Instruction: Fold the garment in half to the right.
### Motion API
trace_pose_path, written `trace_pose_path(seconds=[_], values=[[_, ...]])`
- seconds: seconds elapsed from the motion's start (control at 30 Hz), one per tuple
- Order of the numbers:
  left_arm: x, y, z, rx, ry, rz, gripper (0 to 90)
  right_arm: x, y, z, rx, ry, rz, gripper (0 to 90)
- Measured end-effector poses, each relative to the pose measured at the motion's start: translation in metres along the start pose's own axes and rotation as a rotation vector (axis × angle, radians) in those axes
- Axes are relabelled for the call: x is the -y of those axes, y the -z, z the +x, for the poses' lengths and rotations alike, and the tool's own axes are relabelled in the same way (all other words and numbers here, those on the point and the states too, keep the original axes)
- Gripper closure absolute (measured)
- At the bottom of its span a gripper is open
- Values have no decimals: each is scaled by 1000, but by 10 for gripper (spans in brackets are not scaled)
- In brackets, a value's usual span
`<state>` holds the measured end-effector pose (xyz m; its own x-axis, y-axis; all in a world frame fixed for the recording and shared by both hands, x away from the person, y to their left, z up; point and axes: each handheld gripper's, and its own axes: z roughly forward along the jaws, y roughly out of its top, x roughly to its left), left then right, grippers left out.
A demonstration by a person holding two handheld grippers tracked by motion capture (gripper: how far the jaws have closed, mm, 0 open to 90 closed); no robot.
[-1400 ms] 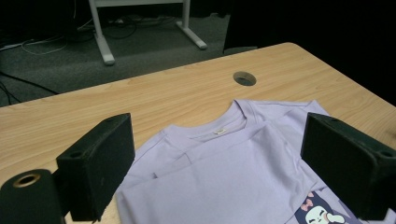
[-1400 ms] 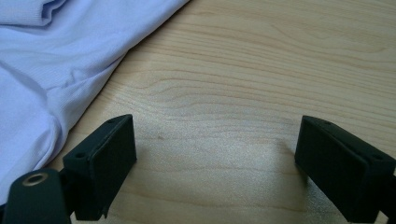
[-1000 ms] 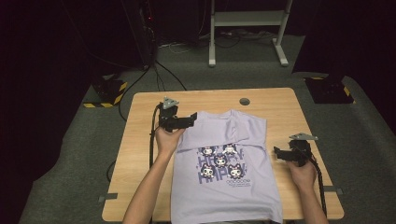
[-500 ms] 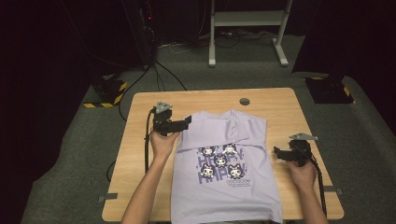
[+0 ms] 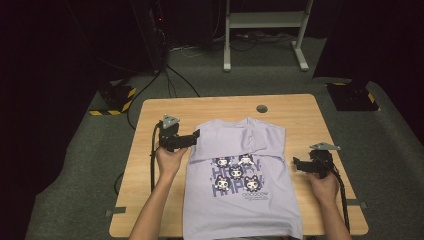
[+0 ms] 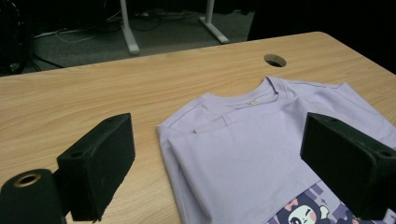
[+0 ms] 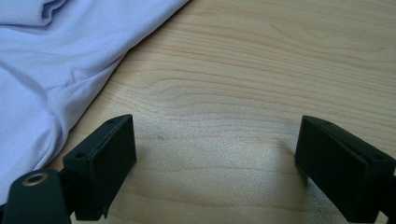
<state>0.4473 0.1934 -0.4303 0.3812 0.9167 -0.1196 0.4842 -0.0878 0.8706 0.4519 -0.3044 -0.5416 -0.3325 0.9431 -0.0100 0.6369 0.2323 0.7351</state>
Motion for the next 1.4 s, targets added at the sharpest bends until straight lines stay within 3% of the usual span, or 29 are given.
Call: trace_pose_path(seconds=[0.53, 1.03, 1.4], values=[[24, 7, 12, -51, 31, 7, 112, 0, 0, 0, 0, 0, 0, 122], [49, 11, 23, -70, 87, 36, 115, 0, 0, 0, 1, -1, 0, 122], [63, 12, 27, -93, 98, 54, 115, 0, 0, 0, 1, -1, 0, 122]])
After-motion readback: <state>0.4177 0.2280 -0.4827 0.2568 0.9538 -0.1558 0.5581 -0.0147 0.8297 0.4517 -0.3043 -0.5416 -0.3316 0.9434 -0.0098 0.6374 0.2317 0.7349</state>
